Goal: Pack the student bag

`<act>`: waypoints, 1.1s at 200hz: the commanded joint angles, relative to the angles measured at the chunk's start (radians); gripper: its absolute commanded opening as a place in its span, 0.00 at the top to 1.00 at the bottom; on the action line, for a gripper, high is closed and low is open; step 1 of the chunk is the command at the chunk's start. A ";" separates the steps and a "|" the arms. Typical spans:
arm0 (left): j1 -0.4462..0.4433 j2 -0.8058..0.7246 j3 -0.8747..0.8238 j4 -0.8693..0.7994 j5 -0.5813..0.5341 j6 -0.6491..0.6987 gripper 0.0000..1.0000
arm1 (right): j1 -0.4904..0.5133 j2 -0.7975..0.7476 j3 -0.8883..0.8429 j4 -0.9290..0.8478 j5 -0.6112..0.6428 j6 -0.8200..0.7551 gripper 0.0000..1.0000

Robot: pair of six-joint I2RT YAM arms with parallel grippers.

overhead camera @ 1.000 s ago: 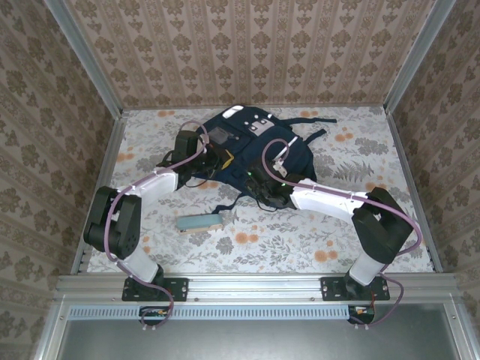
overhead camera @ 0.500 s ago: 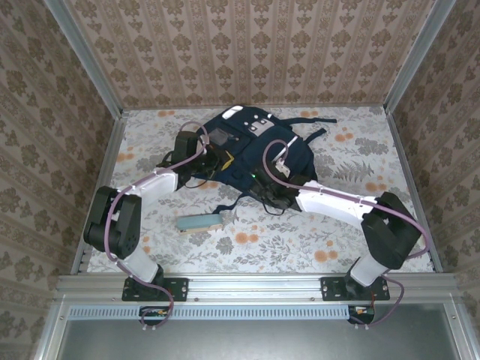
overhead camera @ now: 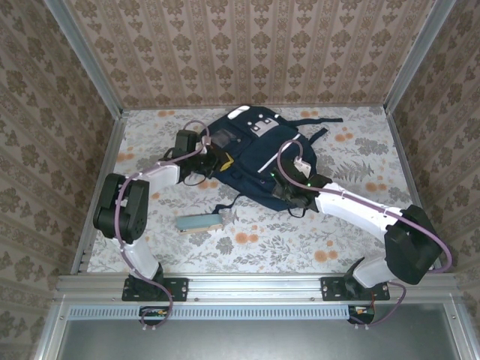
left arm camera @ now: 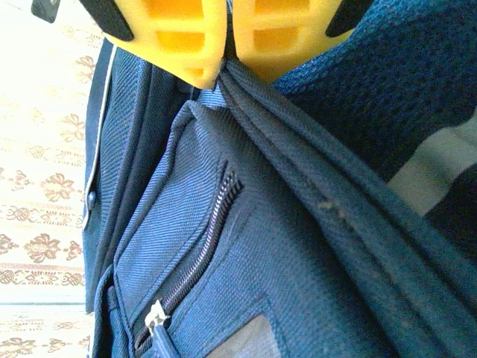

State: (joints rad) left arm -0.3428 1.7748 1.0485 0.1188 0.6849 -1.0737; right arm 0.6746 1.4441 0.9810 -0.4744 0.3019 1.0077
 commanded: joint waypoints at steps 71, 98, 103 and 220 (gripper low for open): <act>0.115 -0.218 -0.011 -0.253 -0.215 0.212 0.42 | 0.047 0.273 0.293 0.183 -0.458 -0.248 1.00; 0.117 -0.309 -0.108 -0.232 -0.204 0.149 0.40 | 0.055 0.370 0.398 0.193 -0.502 -0.250 1.00; 0.116 -0.320 -0.131 -0.211 -0.193 0.131 0.40 | 0.057 0.383 0.412 0.194 -0.508 -0.250 1.00; 0.060 -0.321 -0.278 0.064 -0.059 -0.118 0.56 | 0.080 0.440 0.471 0.196 -0.541 -0.235 1.00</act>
State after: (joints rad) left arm -0.2737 1.4410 0.7856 0.1074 0.6041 -1.1278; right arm 0.7471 1.8847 1.4242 -0.3172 -0.2108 0.7803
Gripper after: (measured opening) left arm 0.441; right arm 0.059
